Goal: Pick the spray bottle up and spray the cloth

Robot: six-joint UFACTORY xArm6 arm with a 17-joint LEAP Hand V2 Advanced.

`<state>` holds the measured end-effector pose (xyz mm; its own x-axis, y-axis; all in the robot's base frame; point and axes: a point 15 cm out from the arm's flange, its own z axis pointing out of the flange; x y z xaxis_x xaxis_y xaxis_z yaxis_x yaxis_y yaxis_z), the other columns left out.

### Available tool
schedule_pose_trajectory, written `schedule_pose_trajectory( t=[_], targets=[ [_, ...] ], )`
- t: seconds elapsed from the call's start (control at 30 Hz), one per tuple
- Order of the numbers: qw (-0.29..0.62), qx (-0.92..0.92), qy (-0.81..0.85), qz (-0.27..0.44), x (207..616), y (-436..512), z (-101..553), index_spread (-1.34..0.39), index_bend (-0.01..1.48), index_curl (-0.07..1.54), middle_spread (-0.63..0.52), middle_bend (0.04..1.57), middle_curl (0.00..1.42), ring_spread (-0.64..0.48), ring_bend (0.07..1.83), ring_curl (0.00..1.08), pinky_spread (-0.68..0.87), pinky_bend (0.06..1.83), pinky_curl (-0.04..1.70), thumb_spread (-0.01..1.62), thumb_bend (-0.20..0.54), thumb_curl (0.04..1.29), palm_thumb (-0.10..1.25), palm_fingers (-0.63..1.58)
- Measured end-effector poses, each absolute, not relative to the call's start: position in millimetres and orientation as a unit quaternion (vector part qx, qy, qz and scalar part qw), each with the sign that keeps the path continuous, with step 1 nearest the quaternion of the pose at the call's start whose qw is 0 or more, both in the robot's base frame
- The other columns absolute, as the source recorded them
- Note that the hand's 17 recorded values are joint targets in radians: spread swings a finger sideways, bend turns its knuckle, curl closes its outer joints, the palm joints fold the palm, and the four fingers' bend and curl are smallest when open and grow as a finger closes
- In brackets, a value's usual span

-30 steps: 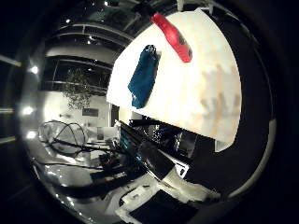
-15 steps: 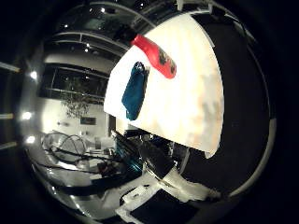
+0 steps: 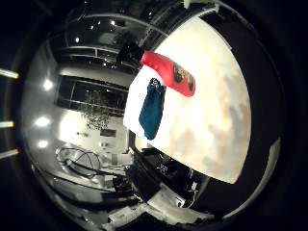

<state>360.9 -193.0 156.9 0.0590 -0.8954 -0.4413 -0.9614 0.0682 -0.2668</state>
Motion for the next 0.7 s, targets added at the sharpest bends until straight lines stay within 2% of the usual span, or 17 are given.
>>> schedule_pose_trajectory(
  t=[0.7],
  targets=[
    [0.336, -0.665, 0.663, 0.081, 443, -157, 164, -0.19, 0.14, 0.24, 0.08, 0.21, 0.34, 0.17, 0.41, 0.26, 0.34, 0.38, 0.32, 0.91, -0.031, 0.28, 0.21, 0.05]
  ],
)
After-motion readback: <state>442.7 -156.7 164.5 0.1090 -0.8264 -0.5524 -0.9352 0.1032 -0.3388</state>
